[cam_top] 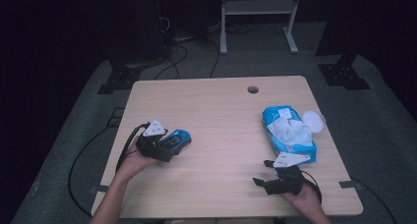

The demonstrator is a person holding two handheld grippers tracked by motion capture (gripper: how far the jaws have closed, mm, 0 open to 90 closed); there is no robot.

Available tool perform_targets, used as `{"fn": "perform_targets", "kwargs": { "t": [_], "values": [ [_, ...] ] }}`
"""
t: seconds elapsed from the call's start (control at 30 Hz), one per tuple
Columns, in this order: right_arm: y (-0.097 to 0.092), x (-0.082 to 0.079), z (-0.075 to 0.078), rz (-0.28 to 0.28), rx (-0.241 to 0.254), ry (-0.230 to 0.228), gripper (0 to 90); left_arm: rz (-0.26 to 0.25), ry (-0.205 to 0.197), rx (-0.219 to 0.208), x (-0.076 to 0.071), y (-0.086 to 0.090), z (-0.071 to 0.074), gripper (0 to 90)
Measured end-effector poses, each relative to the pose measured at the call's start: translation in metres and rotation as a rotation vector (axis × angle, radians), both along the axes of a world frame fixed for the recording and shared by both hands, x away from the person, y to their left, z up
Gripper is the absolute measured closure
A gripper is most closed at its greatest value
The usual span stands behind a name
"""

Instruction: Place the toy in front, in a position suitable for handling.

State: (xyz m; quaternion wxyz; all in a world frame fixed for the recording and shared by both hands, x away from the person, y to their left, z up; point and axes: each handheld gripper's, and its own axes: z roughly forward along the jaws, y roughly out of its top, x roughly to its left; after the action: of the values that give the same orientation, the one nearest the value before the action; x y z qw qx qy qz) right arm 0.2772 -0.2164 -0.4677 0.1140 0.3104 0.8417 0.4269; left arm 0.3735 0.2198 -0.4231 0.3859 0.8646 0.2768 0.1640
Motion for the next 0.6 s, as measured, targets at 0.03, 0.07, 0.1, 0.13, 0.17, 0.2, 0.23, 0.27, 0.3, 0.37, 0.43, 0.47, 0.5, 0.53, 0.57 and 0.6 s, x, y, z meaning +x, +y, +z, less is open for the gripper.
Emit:
{"fn": "perform_targets", "kwargs": {
  "t": [0.03, 0.07, 0.1, 0.13, 0.17, 0.2, 0.23, 0.27, 0.3, 0.37, 0.43, 0.47, 0.5, 0.53, 0.57, 0.6],
  "values": [
    [0.002, -0.001, 0.0, 0.003, -0.005, -0.004, 21.7, 0.006, 0.003, 0.024, 0.004, 0.002, -0.001, 7.6],
    [0.002, -0.002, 0.0, 0.006, -0.008, -0.003, 21.7, 0.003, -0.006, 0.035, 0.005, 0.004, -0.001, 7.6],
    [0.002, -0.002, 0.0, 0.006, -0.008, -0.003, 21.7, 0.003, -0.006, 0.035, 0.005, 0.004, -0.001, 7.6],
    [0.004, -0.002, -0.001, 0.014, -0.016, -0.003, 21.8, 0.004, 0.013, 0.067, 0.01, 0.005, -0.003, 7.6],
    [0.005, -0.002, -0.001, 0.017, -0.016, -0.003, 21.8, 0.005, 0.019, 0.081, 0.012, 0.005, -0.004, 7.6],
    [0.005, -0.002, -0.001, 0.018, -0.015, -0.001, 21.8, 0.005, 0.027, 0.084, 0.014, 0.006, -0.004, 7.6],
    [0.005, -0.002, -0.001, 0.018, -0.015, -0.001, 21.8, 0.005, 0.027, 0.084, 0.014, 0.006, -0.004, 7.7],
    [0.005, -0.001, -0.001, 0.017, -0.015, 0.002, 21.8, 0.006, 0.032, 0.083, 0.016, 0.006, -0.005, 7.7],
    [0.005, -0.001, -0.002, 0.016, -0.014, 0.002, 21.8, 0.007, 0.037, 0.084, 0.017, 0.006, -0.006, 7.6],
    [0.005, -0.001, -0.002, 0.016, -0.016, 0.001, 21.8, 0.002, 0.042, 0.102, 0.021, 0.005, -0.007, 7.6],
    [0.006, -0.001, -0.002, 0.017, -0.016, 0.001, 21.8, 0.002, 0.054, 0.096, 0.023, 0.004, -0.008, 7.7],
    [0.006, -0.001, -0.002, 0.017, -0.016, 0.001, 21.8, 0.002, 0.054, 0.096, 0.023, 0.004, -0.008, 7.7],
    [0.006, -0.001, -0.002, 0.017, -0.017, 0.001, 21.8, 0.006, 0.068, 0.104, 0.024, 0.004, -0.01, 7.7],
    [0.006, -0.001, -0.002, 0.017, -0.016, 0.006, 21.8, 0.009, 0.084, 0.106, 0.025, 0.005, -0.012, 7.7],
    [0.007, -0.001, -0.002, 0.019, -0.017, 0.007, 21.8, 0.013, 0.094, 0.113, 0.026, 0.005, -0.013, 7.7],
    [0.007, -0.001, -0.003, 0.021, -0.019, 0.007, 21.8, 0.02, 0.102, 0.119, 0.027, 0.005, -0.015, 7.7]
  ]
}}
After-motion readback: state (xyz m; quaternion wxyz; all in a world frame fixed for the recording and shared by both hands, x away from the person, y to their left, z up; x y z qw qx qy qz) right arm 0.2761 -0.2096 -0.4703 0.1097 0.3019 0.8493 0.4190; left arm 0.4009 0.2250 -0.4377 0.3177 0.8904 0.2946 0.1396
